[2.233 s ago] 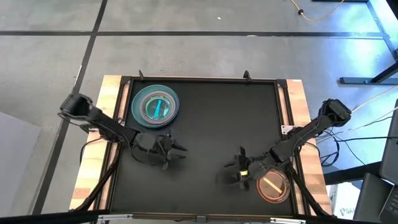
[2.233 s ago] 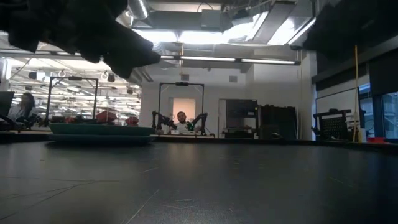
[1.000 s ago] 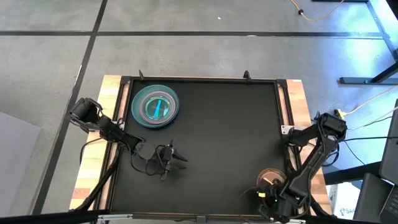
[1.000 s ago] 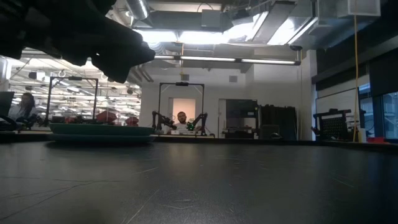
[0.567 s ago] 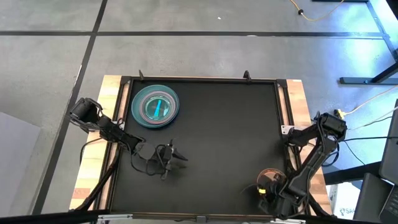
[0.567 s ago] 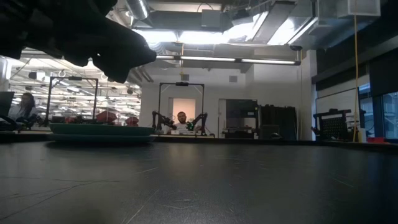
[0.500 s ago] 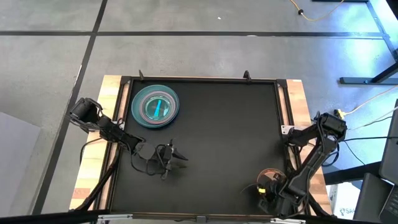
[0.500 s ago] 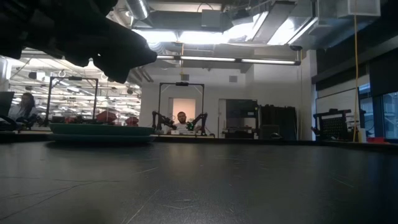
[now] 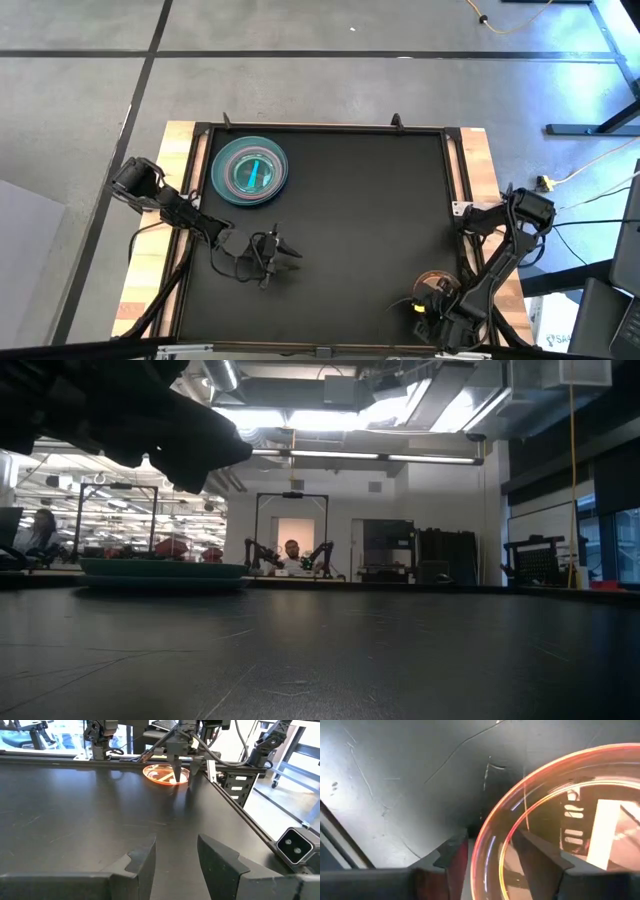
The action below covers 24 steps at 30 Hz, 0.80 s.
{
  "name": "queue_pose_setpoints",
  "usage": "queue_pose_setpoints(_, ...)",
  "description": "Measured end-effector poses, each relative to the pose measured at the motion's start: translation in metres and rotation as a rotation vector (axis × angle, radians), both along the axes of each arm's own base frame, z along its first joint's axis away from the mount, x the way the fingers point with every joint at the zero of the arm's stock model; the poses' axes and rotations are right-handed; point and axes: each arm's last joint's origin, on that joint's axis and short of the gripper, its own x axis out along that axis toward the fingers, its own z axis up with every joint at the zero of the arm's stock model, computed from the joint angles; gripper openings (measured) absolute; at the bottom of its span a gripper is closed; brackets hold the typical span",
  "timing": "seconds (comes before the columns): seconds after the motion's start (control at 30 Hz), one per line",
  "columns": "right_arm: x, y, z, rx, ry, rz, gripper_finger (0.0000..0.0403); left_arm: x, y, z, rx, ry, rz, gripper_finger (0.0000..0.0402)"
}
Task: Stack plastic plates
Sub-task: Stack the transparent orange plate on top of the transparent blue plate on the table
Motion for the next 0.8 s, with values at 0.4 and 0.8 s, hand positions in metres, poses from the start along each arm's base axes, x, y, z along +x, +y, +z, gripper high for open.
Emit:
queue_pose_setpoints(0.4,0.011,-0.006,-0.001,-0.095,-0.102,0.172,0.0009,0.0,0.0,0.0,0.009,-0.002,0.011,0.0138)
queue_pose_setpoints(0.8,0.09,-0.048,0.002,-0.281,-0.297,0.477,0.0005,0.0,0.0,0.0,0.009,-0.002,0.012,0.0137)
